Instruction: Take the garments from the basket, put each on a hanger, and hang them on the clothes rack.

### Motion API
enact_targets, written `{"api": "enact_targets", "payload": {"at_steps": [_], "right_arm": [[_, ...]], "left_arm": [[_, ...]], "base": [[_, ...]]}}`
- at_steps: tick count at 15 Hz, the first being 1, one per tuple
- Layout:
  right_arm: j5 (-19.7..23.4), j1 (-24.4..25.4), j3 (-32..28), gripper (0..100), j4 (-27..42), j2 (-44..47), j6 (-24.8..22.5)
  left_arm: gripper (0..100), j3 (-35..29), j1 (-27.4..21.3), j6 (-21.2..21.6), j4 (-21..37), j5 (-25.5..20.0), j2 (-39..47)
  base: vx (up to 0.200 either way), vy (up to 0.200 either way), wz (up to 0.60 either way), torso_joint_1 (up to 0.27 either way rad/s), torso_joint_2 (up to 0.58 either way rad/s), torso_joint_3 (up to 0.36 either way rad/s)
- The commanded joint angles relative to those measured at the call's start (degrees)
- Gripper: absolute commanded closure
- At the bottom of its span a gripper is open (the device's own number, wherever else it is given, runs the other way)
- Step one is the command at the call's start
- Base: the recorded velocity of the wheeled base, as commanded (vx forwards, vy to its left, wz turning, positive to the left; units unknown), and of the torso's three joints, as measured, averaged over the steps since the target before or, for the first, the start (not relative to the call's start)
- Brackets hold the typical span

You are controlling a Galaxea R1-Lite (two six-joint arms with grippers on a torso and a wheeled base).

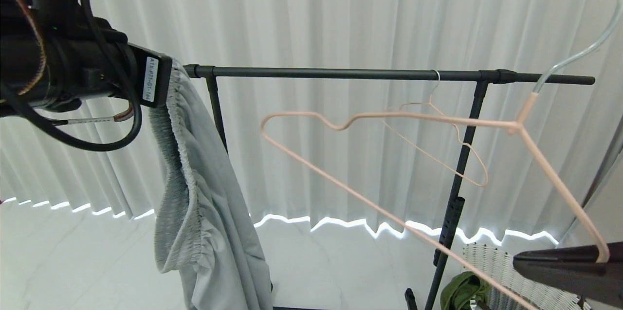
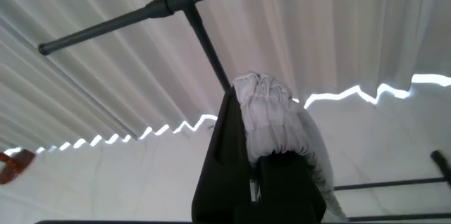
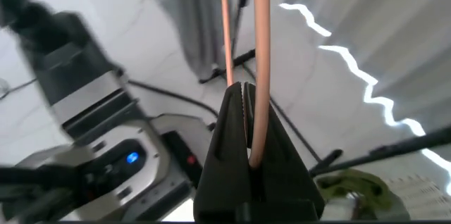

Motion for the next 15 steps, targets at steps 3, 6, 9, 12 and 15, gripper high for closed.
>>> {"api": "enact_targets", "payload": {"at_steps": [3, 6, 9, 12, 15], "right_arm": [[0.2, 5.7, -0.3, 100, -3.8, 5.3, 1.5], [0.2, 7.9, -0.4, 100, -10.0, 10.1, 5.2], [-0.2, 7.8, 0.0, 100, -10.4, 11.5, 6.4], [-0.5, 6.8, -0.3, 100, -11.2, 13.8, 11.0], [-1.6, 4.9, -0.4, 100, -13.3, 16.1, 12.0]], "left_arm": [[100, -1.0, -0.9, -4.6, 0.0, -0.1, 3.3], [100, -1.1, -2.7, -8.6, 0.0, -0.1, 3.8], [100, -1.1, -3.0, -8.7, 0.0, -0.1, 3.7], [100, -1.0, -4.7, -8.9, 0.0, -0.1, 3.4], [100, -1.0, -5.4, -9.9, 0.0, 0.0, 4.0]], "base": [[0.0, 0.0, 0.0, 0.0, 0.0, 0.0], [0.0, 0.0, 0.0, 0.0, 0.0, 0.0], [0.0, 0.0, 0.0, 0.0, 0.0, 0.0], [0.0, 0.0, 0.0, 0.0, 0.0, 0.0], [0.0, 0.0, 0.0, 0.0, 0.0, 0.0]]}}
